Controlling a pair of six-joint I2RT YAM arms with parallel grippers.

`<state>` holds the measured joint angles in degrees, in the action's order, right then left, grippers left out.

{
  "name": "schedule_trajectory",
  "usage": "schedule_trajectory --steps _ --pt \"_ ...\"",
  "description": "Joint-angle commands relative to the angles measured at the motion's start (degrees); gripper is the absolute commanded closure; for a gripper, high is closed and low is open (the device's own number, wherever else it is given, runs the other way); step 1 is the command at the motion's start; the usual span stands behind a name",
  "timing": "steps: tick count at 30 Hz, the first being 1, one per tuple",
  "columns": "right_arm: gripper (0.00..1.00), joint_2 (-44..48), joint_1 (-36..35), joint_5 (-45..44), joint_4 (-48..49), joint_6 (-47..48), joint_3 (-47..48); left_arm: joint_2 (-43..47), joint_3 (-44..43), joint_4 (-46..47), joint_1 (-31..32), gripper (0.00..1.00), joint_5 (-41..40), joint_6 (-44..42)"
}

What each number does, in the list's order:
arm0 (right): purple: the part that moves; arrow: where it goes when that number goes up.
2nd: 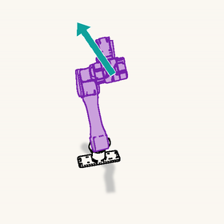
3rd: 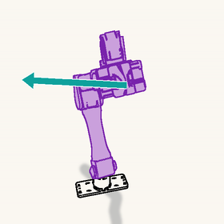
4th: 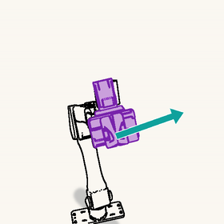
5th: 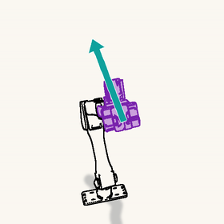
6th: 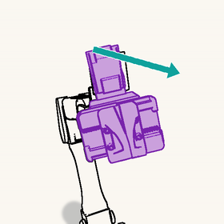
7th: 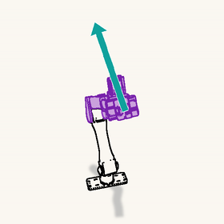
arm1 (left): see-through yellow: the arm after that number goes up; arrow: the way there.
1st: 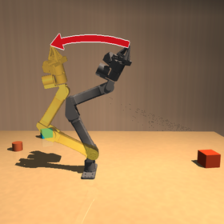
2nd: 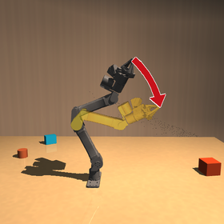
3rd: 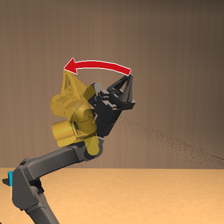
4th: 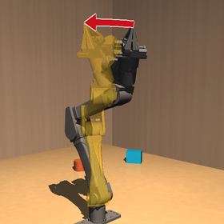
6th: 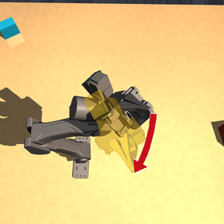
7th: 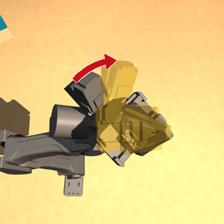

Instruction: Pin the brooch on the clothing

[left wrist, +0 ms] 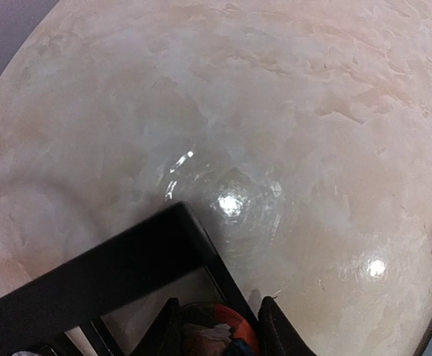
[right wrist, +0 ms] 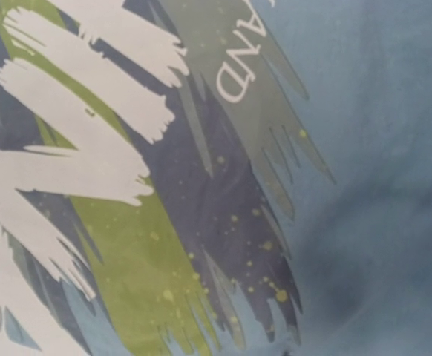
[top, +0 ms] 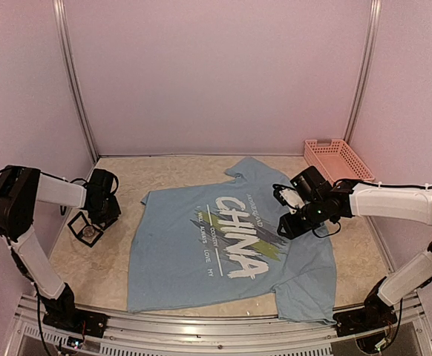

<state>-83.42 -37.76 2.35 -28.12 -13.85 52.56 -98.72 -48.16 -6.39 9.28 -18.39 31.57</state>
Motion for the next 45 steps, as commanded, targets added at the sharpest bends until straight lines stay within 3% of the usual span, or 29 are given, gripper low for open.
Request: schedule_trajectory --steps 1,8,23,31,45 --pt "0.67 0.4 -0.7 0.4 -1.2 0.7 0.9 1.7 -0.5 -0.9 -0.4 0.74 1.0 -0.3" --pt "0.67 -0.7 -0.7 0.8 -2.4 1.5 2.1 2.5 -0.9 -1.7 -0.3 0.79 0.4 -0.5" --pt "0.67 0.4 -0.7 -1.3 -4.9 3.1 4.8 3.7 -2.1 -4.5 0.5 1.00 -4.7 -1.6" --pt "0.67 1.2 -0.7 -1.9 -5.7 3.5 5.9 4.5 -2.2 -5.8 0.8 1.00 -6.0 -1.9" --pt "0.67 2.0 -0.8 -0.8 -5.7 3.8 7.1 15.9 -1.9 -9.4 5.2 1.00 -7.9 -4.4"
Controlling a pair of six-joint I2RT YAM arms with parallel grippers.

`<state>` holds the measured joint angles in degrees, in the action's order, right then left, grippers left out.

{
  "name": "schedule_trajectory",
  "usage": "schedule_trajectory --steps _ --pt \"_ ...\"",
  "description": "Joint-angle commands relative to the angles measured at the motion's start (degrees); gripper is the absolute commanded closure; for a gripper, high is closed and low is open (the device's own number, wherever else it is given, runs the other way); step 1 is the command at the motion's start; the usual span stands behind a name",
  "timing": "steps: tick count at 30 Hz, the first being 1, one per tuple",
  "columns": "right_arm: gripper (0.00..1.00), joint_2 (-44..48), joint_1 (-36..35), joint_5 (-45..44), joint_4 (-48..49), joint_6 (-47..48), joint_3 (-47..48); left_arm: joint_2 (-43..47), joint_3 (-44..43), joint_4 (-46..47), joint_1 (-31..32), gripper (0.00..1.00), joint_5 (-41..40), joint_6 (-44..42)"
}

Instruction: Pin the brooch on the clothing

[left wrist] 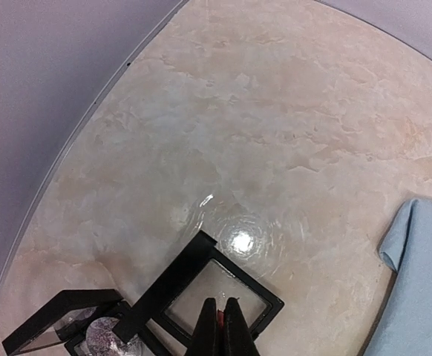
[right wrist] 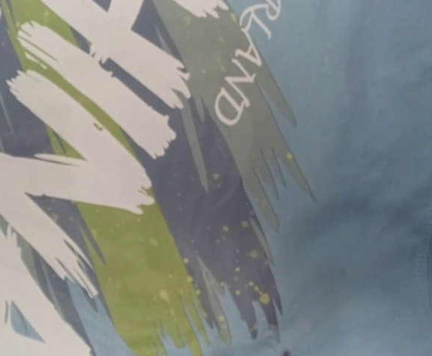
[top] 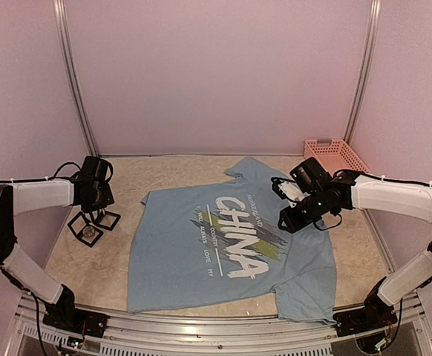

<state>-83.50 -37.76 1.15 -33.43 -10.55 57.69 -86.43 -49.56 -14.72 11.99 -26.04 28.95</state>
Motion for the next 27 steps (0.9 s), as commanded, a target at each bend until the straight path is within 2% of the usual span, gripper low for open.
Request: schedule_trajectory --steps 1,7,10,13,15,19,27 --pt "0.67 2.4 -0.8 0.4 -0.4 0.6 2.2 5.1 -0.8 -0.8 3.9 1.00 0.5 -2.3" --pt "0.68 9.3 -0.9 3.8 3.0 2.3 2.4 14.0 -4.0 1.9 15.4 1.00 6.9 -7.3" --pt "0.68 15.0 -1.0 10.4 8.5 3.2 1.5 18.0 -7.4 3.2 22.8 1.00 8.3 -9.3" --pt "0.70 20.5 -1.2 21.5 17.0 2.3 -0.5 19.7 -11.8 5.0 31.2 1.00 10.5 -11.4" --pt "0.69 23.9 -1.5 28.0 24.2 0.3 -2.6 19.9 -14.8 6.4 36.1 1.00 12.5 -12.8" --pt "0.66 27.6 -1.9 34.9 37.1 -4.1 -5.3 19.3 -17.8 12.9 43.4 1.00 22.9 -14.9" --pt "0.61 24.5 -8.6 42.2 47.8 -7.9 -3.2 14.3 -25.8 16.9 58.6 1.00 25.2 -23.7"
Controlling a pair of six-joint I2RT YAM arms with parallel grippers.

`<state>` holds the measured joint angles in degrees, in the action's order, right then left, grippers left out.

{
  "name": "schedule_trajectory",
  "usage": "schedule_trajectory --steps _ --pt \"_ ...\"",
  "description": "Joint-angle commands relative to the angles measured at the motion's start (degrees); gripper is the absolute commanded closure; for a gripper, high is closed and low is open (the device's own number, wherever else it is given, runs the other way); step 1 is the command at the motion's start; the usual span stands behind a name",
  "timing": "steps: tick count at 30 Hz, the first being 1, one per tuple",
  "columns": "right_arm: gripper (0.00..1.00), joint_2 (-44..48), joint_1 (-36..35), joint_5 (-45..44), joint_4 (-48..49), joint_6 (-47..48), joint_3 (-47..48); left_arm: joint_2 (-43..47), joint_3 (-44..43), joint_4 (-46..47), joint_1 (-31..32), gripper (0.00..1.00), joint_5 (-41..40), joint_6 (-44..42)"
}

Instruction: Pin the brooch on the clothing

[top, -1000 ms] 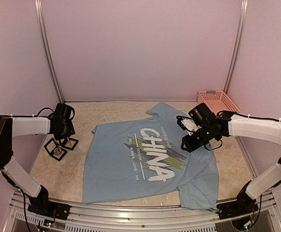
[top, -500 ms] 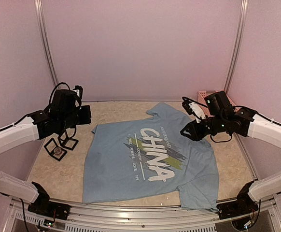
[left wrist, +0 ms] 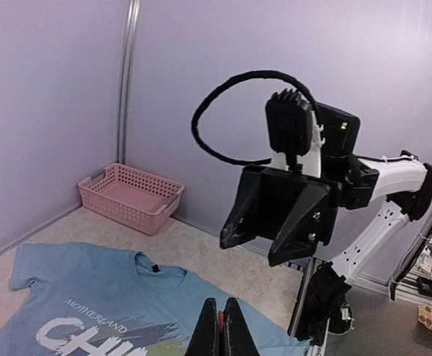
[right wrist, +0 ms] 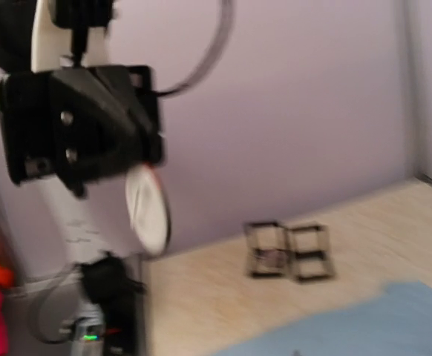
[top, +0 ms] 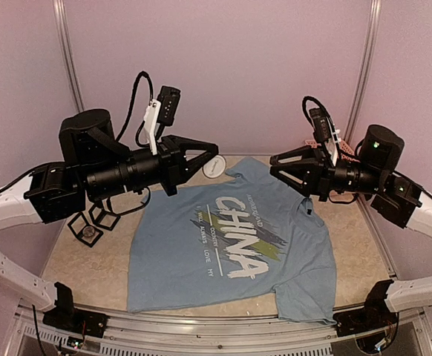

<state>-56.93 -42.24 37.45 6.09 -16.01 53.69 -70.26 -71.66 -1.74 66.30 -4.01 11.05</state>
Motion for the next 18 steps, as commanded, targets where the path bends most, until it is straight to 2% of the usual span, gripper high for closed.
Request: schedule_trajectory --steps 1,6,11,18 --pt "0.59 -2.5 -5.5 6.1 8.9 -2.0 1.1 -2.2 -4.4 4.1 5.3 1.00 3.3 -6.5" --pt "0.54 -4.6 -11.6 6.7 14.1 -1.0 1.3 -3.8 -6.2 3.9 7.2 1.00 3.7 -7.4" --pt "0.58 -5.8 -13.5 6.0 14.8 -0.5 2.7 -4.3 -6.1 3.9 7.7 1.00 5.0 -7.5" --pt "0.86 -7.2 -14.1 3.9 14.3 -0.1 4.0 -4.8 -6.0 3.9 8.3 1.00 5.8 -8.0"
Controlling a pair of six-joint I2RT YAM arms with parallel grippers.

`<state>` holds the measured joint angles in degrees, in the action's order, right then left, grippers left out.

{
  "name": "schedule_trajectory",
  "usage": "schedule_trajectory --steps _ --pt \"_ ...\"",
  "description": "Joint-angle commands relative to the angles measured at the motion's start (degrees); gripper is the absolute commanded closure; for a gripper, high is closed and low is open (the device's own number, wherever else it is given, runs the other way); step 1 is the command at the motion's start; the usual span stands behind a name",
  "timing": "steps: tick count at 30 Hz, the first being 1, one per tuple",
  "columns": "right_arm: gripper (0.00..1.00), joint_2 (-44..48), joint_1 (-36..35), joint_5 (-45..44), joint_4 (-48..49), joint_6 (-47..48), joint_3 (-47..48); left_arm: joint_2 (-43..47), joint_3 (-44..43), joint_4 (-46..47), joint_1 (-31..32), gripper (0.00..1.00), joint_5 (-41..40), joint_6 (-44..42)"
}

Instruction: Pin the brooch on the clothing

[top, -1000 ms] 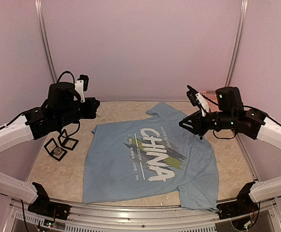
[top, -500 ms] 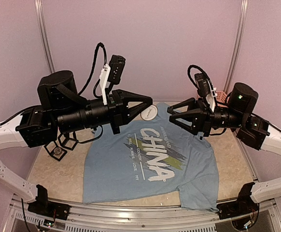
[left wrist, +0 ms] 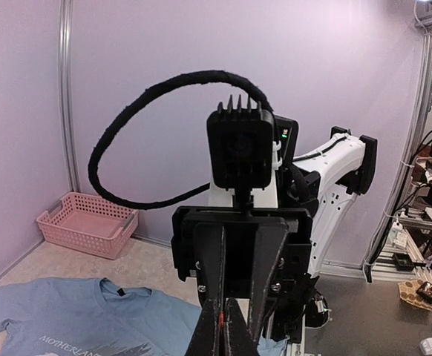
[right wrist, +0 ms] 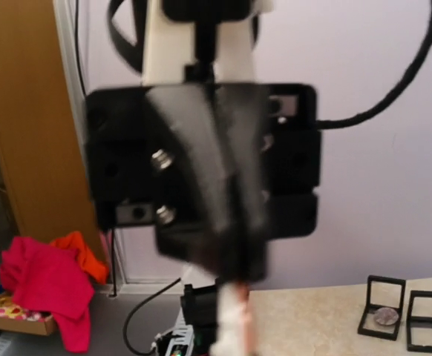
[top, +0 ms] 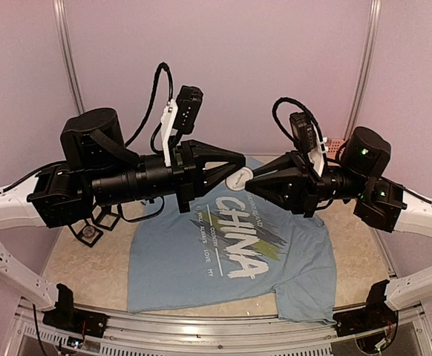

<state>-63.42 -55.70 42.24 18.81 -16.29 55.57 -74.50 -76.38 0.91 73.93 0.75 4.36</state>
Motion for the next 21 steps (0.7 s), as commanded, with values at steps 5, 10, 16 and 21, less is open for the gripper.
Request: schedule_trajectory --steps 5,10,16,21 --pt "1.00 -0.9 -0.8 -0.9 -0.1 0.6 2.6 -0.3 -1.0 1.5 0.7 1.00 1.1 -1.1" --pt "1.00 1.0 -0.8 -3.7 -1.4 0.6 2.5 0.3 0.3 2.5 0.7 0.75 -3.2 -0.8" --pt "1.00 6.5 -1.1 -6.9 14.4 -5.2 -4.0 12.4 19.8 23.6 0.8 0.30 -6.9 -6.8" --pt "1.00 5.5 -5.8 -10.4 40.7 -6.2 -12.6 17.3 32.5 44.7 2.0 0.22 -3.4 -10.0"
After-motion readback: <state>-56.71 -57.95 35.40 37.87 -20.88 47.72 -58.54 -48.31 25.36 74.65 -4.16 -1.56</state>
